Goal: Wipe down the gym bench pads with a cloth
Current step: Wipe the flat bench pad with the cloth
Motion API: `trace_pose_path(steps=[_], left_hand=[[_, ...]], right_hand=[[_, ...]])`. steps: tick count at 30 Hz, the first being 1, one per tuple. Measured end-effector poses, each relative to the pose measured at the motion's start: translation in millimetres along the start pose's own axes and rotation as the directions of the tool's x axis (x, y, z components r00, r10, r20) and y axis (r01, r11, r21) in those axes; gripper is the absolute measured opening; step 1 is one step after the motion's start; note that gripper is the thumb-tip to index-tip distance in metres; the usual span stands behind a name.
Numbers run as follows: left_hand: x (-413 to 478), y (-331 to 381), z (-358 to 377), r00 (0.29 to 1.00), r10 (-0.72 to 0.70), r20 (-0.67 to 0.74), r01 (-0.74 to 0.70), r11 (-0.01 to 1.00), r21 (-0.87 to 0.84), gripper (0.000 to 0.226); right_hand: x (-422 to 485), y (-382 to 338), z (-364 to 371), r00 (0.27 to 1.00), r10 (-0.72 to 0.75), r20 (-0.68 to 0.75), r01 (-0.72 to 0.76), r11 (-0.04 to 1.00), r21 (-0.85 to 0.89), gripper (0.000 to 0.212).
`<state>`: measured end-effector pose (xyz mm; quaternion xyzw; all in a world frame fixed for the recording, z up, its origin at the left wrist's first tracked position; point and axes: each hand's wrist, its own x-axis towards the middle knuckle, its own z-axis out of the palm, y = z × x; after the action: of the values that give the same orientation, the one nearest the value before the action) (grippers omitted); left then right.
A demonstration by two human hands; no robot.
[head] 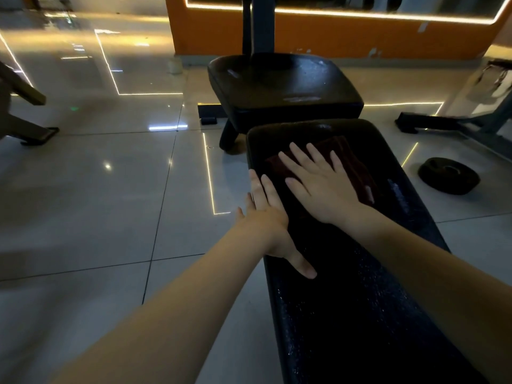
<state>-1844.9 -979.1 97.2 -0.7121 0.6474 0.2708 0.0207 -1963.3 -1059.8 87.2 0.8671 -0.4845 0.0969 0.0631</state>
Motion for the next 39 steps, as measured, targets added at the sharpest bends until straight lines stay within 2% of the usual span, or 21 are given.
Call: trace_pose_path(steps=[6, 10, 13, 17, 21, 27, 32, 35, 39], left_hand=[[1.2, 2.6, 1.1, 1.000, -0.014, 0.006, 0.014, 1.000, -0.019, 0.170], [2.8, 2.2, -1.0, 0.998, -0.054, 0.032, 0.054, 0.999, -0.001, 0.172], [1.9, 4.1, -2.8, 0.997, -0.066, 0.047, 0.065, 0.998, 0.019, 0.171], [0.6, 6.7, -3.8, 0.992, -0.113, 0.048, 0.109, 0.990, 0.088, 0.171], [0.9, 13.4, -4.4, 0.988, -0.145, 0.047, 0.136, 0.977, 0.166, 0.170], [3.4, 16.6, -5.5, 0.983, -0.170, 0.067, 0.156, 0.971, 0.179, 0.171], [1.1, 15.0, -8.0, 0.984, -0.160, 0.076, 0.150, 0.980, 0.130, 0.171], [-2.7, 13.8, -8.1, 0.988, -0.139, 0.070, 0.130, 0.984, 0.119, 0.171], [-4.1, 14.0, -8.3, 0.990, -0.131, 0.059, 0.123, 0.985, 0.122, 0.172]], right_hand=[[75.4, -1.3, -1.7, 0.990, 0.142, 0.002, -0.142, 0.987, 0.074, 0.052], [102.8, 2.5, -9.8, 0.986, 0.147, 0.081, -0.156, 0.982, 0.109, 0.052], [83.2, 8.4, -12.6, 0.993, 0.096, 0.070, -0.103, 0.990, 0.097, 0.052], [12.2, 24.4, -6.6, 0.999, 0.020, 0.030, -0.021, 0.999, 0.040, 0.055], [-24.4, 39.3, -2.3, 1.000, -0.016, 0.018, 0.015, 0.998, 0.057, 0.068], [32.7, 50.8, -3.7, 0.992, 0.125, -0.011, -0.123, 0.987, 0.105, 0.052], [94.6, 66.5, -15.2, 0.965, 0.226, 0.135, -0.247, 0.954, 0.169, 0.052], [89.3, 70.1, -17.5, 0.972, 0.181, 0.149, -0.208, 0.961, 0.185, 0.053], [24.4, 77.2, -12.4, 0.993, 0.087, 0.078, -0.100, 0.978, 0.181, 0.052]])
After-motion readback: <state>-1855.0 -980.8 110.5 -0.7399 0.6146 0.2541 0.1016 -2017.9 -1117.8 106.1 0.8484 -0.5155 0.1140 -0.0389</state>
